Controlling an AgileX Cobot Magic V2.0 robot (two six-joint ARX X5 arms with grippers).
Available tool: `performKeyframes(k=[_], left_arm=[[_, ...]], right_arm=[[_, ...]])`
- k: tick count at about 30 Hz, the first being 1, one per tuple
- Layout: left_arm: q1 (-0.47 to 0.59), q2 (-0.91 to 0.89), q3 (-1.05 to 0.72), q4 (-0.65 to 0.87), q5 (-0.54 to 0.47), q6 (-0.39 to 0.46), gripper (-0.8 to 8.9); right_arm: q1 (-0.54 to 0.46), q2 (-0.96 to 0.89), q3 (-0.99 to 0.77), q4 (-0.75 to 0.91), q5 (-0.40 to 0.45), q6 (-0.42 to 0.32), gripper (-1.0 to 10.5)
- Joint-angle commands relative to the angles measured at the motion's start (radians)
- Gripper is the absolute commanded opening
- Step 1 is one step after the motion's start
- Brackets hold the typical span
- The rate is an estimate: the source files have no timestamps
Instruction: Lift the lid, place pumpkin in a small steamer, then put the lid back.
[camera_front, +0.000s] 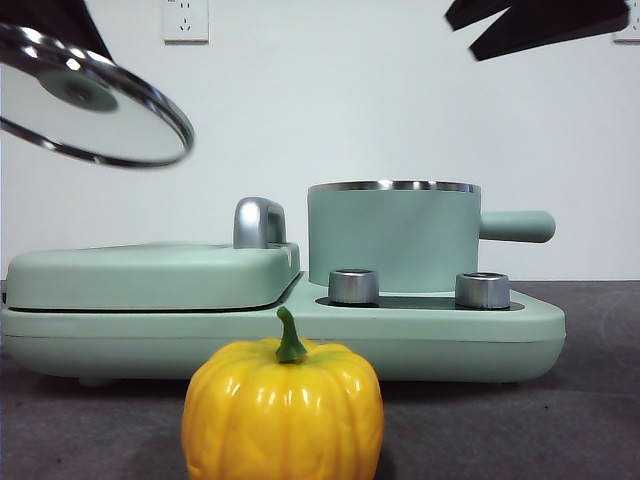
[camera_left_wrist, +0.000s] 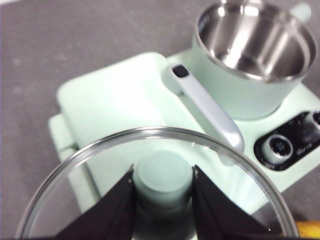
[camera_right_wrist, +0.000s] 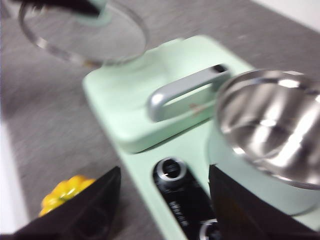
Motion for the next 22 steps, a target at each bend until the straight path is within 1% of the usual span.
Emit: performKeyframes(k=[1,7,9,11,13,19,22], left_arm=[[0.008,-0.053,0.007,0.037,-0.005,-0.02,0.1],[0.047,-0.122,0.006,0.006,-0.043,-0.022,0.1],[0.058,-0.128,0.006,0.002,-0.047,-0.021,0.1],[0.064,-0.128,0.006,-0.002,-0.047,-0.021,0.1],[0.067,-0.127,0.006,-0.003,-0.047,-0.021,0.09],[0.068,-0.127,0.006,-0.001,-0.047,-0.021,0.1],[0.071,-0.127,0.006,0.0,-0.047,-0.02,0.1]], right_arm=[[0.061,0.036,0.018,-0.009,0.003,-0.045,2.8],[0.192,0.125,0.018,-0.006,0.006,-0.072,2.9],[0.239,0.163,0.018,-0.007,0.008,-0.094,3.3],[0.277,0.198,0.018,-0.007,0.026,-0.11,3.9],[0.312,0.232,0.018,-0.008,0.049,-0.116,4.3],[0.393,0.337,0.018,-0.01,0.116,-0.116,4.3],[0.415,0.386,0.018,-0.006,0.142,-0.116,4.7]])
